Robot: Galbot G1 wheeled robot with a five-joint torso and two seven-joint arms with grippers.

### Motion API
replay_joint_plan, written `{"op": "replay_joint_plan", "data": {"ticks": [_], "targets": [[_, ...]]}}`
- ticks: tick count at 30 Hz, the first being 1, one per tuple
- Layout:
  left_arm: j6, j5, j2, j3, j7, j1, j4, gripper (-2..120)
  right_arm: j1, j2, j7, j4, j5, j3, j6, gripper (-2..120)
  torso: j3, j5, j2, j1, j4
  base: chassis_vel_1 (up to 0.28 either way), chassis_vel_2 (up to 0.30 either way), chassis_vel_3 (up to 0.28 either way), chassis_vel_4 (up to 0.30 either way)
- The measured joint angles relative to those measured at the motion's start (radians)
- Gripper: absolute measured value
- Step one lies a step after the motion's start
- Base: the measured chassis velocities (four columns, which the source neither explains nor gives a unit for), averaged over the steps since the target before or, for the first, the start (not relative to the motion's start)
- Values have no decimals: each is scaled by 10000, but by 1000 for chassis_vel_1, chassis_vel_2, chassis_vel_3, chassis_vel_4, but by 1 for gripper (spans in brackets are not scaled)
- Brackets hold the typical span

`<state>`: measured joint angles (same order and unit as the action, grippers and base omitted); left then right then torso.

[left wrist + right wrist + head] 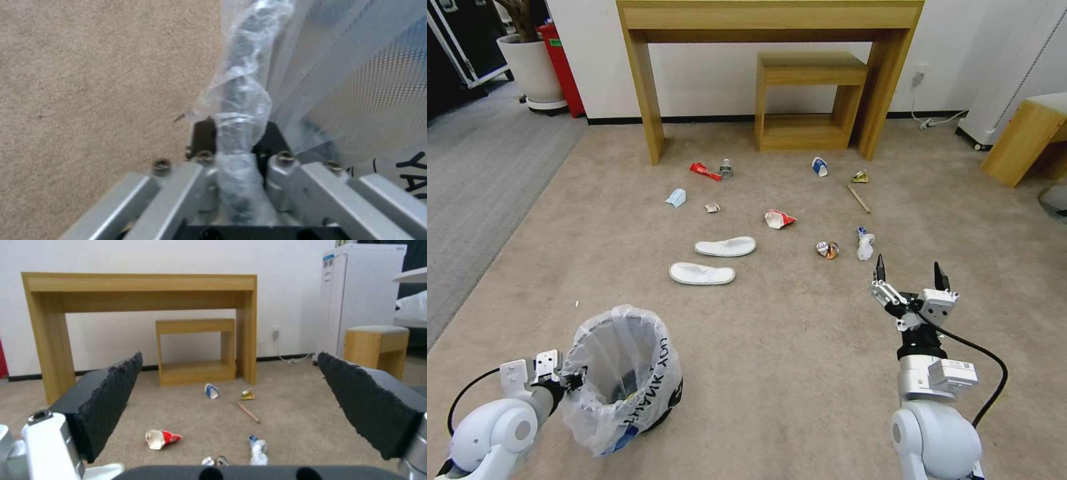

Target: Pick up the trash bin and place the garbage on the floor into it.

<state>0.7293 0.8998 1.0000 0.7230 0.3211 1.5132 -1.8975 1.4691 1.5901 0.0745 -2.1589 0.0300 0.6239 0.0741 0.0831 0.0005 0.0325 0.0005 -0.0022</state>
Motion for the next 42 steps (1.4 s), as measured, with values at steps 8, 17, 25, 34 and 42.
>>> {"op": "replay_joint_plan", "data": {"ticks": [8, 17, 25, 34, 42], "targets": [[10, 6, 132, 6, -12, 10, -77, 3, 38, -138, 32, 3, 61, 1, -29, 100, 1, -4, 0, 0, 0, 0, 0, 0, 0], [128, 248, 478, 332, 131, 122, -710, 1, 96, -317, 64, 2, 165, 28, -94, 100, 6, -23, -4, 1, -7, 0, 0, 0, 0], [139, 1218, 688, 938, 757, 63, -1444, 0, 86, -501, 69, -7, 247, 19, -208, 100, 4, -8, -4, 1, -2, 0, 0, 0, 0], [110, 2014, 674, 1278, 1147, 183, -2236, 0, 112, -733, 99, -21, 400, 53, -248, 100, 2, -5, -4, 1, -1, 0, 0, 0, 0], [83, 1845, 810, 1013, 1197, 691, -3797, 0, 81, -1026, 122, -12, 670, 114, -354, 100, 2, -3, -3, 1, -2, 0, 0, 0, 0]]}}
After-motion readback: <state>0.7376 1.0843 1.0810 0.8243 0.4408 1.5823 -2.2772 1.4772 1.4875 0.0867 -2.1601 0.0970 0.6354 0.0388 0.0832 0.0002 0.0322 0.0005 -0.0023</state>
